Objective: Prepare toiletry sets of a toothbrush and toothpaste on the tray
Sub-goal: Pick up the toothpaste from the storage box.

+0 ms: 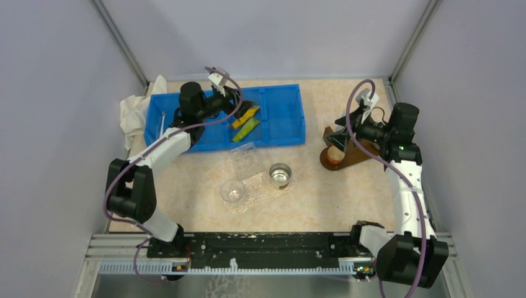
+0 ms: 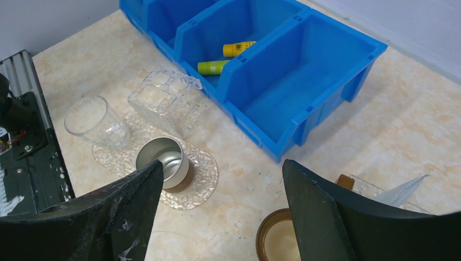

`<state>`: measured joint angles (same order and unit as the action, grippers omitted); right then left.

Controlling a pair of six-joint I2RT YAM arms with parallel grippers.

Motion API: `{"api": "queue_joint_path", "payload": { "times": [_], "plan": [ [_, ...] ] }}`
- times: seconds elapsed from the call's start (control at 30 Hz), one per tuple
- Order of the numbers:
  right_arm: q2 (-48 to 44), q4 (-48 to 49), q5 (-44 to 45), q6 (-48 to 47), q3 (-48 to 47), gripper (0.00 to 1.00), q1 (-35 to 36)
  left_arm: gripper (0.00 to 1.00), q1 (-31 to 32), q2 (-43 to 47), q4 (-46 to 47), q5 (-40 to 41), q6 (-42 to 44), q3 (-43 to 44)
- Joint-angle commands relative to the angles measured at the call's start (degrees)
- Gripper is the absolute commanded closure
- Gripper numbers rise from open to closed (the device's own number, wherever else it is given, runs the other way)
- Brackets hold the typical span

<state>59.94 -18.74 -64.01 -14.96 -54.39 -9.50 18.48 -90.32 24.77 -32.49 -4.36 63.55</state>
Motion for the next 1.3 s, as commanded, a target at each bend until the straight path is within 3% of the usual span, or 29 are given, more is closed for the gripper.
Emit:
{"api": "queue_joint_path", "payload": {
  "times": [0.0,0.2,0.43,0.53,0.93,1.27],
  "plan": [
    [0.0,1.2,-1.3,-0.9,-0.7,0.2,0.4,0.26,-0.4,-2.1,-3.5,3.0,1.3,3.6],
    [0.0,1.2,-1.4,-0.9,-0.7,0.2,0.4,0.43,0.1,-6.6,-12.3,8.2,3.7,9.5],
    [0.0,1.3,-1.3,-0.9,-0.6,0.2,0.5,0.5,0.4,-15.4,-17.5,11.1,6.8,15.6],
    [-0.1,1.3,-1.1,-1.0,-0.6,0.2,0.4,0.58,0.8,-19.5,-21.3,14.2,8.2,19.3],
    [0.1,1.3,-1.0,-1.0,-0.6,0.2,0.4,0.53,4.9,-27.4,-27.1,28.8,17.5,25.9],
    [0.2,1.3,-1.0,-1.1,-0.6,0.2,0.4,0.46,5.5,-33.3,-33.7,33.2,20.4,31.8]
  ]
}}
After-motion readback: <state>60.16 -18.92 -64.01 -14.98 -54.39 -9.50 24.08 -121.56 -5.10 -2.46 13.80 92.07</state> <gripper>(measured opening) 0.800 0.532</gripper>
